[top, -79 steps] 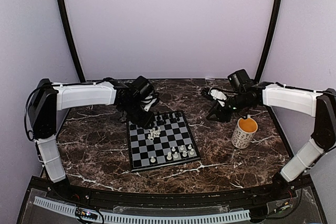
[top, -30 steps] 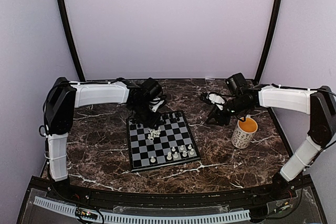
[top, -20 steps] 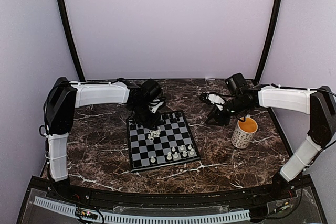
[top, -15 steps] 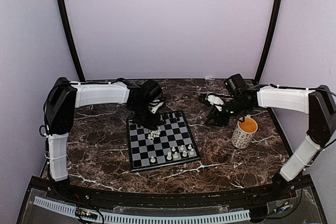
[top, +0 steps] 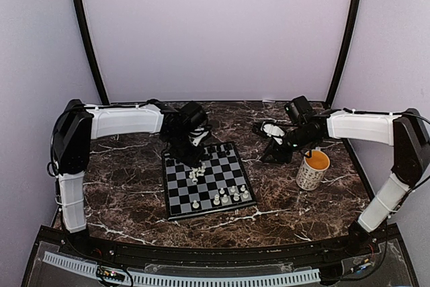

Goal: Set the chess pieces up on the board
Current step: Pick up the rook from the chessboard, then place the rook at a1.

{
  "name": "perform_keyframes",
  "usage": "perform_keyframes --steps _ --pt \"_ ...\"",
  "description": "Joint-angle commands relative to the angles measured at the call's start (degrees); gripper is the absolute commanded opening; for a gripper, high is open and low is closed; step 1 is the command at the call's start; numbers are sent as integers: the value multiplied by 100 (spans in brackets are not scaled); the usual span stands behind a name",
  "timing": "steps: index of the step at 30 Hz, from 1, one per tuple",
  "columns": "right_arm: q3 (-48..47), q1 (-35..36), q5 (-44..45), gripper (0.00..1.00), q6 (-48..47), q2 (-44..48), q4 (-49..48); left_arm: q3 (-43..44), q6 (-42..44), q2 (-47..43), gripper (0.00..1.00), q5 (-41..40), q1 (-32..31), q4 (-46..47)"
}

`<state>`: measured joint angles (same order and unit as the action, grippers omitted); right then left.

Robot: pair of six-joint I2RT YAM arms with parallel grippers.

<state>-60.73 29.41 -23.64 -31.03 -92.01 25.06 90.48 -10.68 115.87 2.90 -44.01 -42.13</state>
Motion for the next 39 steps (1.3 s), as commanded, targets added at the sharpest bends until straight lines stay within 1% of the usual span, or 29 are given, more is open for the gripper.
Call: perform_keyframes --steps 1,8,14,19,22,25,30,35,39 --pt "-146 73 52 37 -28 -61 -1 -318 -200 -800 8 -202 -49 -227" --pt "-165 102 72 37 -34 -90 22 -1007 -326 -1557 8 -220 -211 -321" --pt "-116 109 143 37 -37 -31 -4 -1672 -531 -2215 8 -407 -531 -405" --pt "-104 109 180 37 -53 -24 -13 -2369 -623 -2848 8 117 -839 -232" --pt "-114 109 160 37 -46 -44 -3 -2672 -715 -3031 7 426 -987 -54" --pt "-125 108 150 37 -45 -69 6 -2821 -806 -2939 7 490 -1059 -37" --pt "-110 109 196 37 -45 -46 16 -2837 -808 -2556 7 247 -1247 -106" --pt "-72 109 248 37 -60 -23 -1 -2796 -781 -2322 6 13 -1293 -144" --pt "-45 105 287 37 -70 -28 -11 -2824 -769 -2262 6 -4 -1294 -101"
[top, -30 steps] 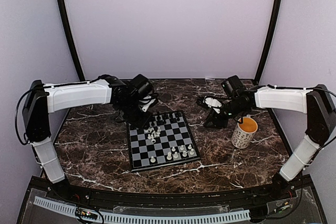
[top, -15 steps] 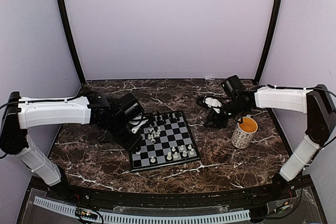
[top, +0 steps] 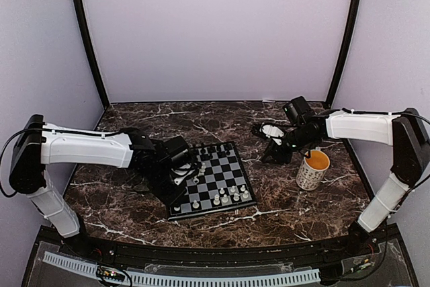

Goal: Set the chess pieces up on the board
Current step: Place the rook at a1.

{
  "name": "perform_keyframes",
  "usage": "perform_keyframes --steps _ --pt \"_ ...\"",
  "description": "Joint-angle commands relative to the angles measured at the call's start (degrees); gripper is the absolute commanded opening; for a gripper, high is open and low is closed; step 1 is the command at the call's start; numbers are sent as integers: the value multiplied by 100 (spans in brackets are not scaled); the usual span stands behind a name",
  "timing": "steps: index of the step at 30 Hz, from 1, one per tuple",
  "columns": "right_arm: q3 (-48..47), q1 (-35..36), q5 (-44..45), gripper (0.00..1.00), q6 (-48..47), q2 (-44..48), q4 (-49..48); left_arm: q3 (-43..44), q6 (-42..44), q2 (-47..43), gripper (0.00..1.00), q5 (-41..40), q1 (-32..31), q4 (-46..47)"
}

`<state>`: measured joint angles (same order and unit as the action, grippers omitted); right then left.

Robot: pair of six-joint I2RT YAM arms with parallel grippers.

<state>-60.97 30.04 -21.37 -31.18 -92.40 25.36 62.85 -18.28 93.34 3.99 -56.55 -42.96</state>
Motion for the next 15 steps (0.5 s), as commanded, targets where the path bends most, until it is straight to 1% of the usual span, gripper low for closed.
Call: perform_keyframes --steps 1,15 --pt "-20 44 62 37 -55 12 -48 -69 -13 13 6 -111 -40 -10" --pt "-11 45 67 37 -84 -43 -44 -123 -4 149 7 -186 -53 -56"
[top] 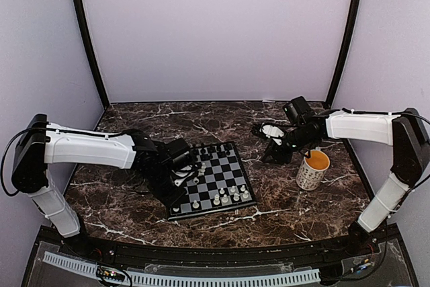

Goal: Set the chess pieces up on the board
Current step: Place the rook at a1.

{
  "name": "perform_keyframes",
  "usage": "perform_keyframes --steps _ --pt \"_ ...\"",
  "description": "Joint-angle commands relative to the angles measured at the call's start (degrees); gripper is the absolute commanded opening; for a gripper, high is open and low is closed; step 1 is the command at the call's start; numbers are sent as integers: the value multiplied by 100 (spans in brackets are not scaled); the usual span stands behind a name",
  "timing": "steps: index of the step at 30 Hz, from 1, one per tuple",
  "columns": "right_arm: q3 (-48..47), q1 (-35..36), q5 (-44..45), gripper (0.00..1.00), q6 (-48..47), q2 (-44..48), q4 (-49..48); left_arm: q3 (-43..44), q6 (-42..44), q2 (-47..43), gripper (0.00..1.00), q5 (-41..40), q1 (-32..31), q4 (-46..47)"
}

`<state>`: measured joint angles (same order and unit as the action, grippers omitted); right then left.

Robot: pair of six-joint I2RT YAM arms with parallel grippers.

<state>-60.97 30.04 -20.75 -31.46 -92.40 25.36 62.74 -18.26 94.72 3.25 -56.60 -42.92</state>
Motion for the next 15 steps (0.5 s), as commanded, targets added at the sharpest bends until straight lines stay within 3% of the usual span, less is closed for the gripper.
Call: perform_keyframes --steps 1,15 --pt "-11 46 5 38 -53 -48 -41 -113 -3 23 7 -117 -50 -64" --pt "-20 46 19 37 -53 -44 -23 -23 5 -37 29 -242 -54 -132"
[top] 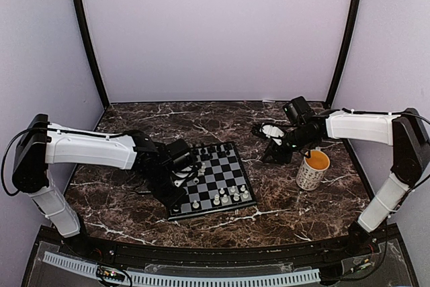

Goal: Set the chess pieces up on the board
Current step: Place the rook at a1, then pick up the knight from the chessboard.

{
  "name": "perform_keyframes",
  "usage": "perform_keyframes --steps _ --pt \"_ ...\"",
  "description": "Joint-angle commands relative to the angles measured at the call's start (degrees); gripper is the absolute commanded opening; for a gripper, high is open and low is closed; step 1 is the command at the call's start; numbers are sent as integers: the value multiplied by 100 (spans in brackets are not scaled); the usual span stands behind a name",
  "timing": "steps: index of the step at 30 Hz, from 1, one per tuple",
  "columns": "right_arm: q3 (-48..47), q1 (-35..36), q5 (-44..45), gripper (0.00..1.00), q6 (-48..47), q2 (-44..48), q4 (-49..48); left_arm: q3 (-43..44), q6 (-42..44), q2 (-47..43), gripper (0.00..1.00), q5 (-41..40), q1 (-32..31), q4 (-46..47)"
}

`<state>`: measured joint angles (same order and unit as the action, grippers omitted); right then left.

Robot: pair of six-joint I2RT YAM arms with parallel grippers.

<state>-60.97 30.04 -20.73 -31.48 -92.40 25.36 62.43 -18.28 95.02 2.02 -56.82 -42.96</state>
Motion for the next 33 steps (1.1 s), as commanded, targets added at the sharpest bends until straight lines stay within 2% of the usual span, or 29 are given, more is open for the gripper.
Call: perform_keyframes --steps 1,8,10,14,17,25,33 --pt "-20 46 14 37 -51 -46 -24 20 24 -125 29 -126 -31 -144" --pt "-41 48 -19 37 -43 -84 -6 742 215 -629 44 -947 11 -279" --pt "-46 50 -14 37 -42 -86 3 894 293 -526 44 -967 210 -110" --pt "-21 53 29 38 -45 -35 -14 1357 122 15 36 -848 650 140" --pt "-7 48 51 38 -43 14 -14 1611 68 363 33 -479 917 260" --pt "33 50 164 38 -77 20 -46 2226 447 1291 34 -222 1285 98" --pt "67 44 177 38 -95 29 -49 2549 596 1784 37 -293 1369 2"
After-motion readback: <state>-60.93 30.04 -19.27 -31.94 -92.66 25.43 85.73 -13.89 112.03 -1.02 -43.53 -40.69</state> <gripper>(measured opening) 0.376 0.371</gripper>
